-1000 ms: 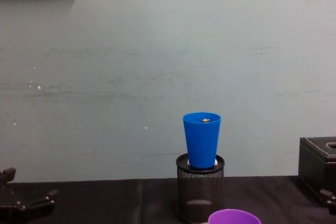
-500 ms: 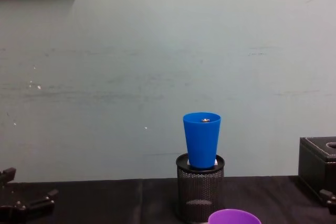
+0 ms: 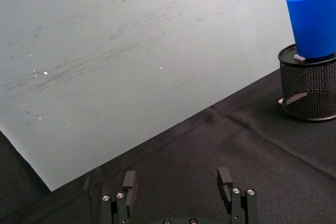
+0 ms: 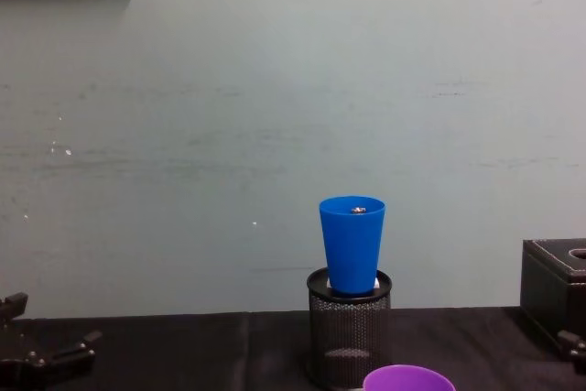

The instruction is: Pick up one cup with a gripper and tap it against the other cup.

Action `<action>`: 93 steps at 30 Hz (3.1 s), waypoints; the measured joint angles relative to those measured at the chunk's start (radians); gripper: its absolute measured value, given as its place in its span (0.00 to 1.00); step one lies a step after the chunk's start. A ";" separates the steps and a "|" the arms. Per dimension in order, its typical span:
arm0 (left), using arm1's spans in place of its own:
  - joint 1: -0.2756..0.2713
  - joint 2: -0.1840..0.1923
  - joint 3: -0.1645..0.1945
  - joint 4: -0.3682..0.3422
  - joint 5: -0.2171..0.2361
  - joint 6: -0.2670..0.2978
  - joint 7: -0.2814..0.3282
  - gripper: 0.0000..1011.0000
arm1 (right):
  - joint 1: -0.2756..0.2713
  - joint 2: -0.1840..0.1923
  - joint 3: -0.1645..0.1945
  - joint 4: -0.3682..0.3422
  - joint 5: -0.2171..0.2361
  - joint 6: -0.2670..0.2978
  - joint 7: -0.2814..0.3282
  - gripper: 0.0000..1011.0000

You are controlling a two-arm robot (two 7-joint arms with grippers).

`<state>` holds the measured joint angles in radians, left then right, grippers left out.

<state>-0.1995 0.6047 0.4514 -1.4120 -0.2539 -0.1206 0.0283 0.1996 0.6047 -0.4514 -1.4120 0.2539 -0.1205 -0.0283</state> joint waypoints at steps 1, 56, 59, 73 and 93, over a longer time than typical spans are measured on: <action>0.000 0.000 0.000 0.000 0.000 0.000 0.000 0.99 | 0.000 0.000 0.000 0.000 0.000 0.000 0.000 0.99; 0.000 0.000 0.000 0.000 0.000 0.000 0.000 0.99 | -0.092 -0.148 -0.016 -0.018 0.060 -0.105 0.357 0.99; 0.000 0.000 0.000 0.000 0.000 0.000 0.000 0.99 | -0.072 -0.169 -0.018 0.008 0.051 -0.103 0.362 0.99; 0.000 0.000 0.000 0.000 0.000 0.000 0.000 0.99 | -0.006 -0.243 -0.015 0.097 0.027 -0.100 0.399 0.99; 0.000 0.000 0.000 0.000 0.000 0.000 0.000 0.99 | -0.002 -0.293 0.022 0.127 0.016 -0.091 0.444 0.99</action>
<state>-0.1995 0.6047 0.4514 -1.4120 -0.2539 -0.1205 0.0283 0.1976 0.3115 -0.4298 -1.2846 0.2704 -0.2116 0.4154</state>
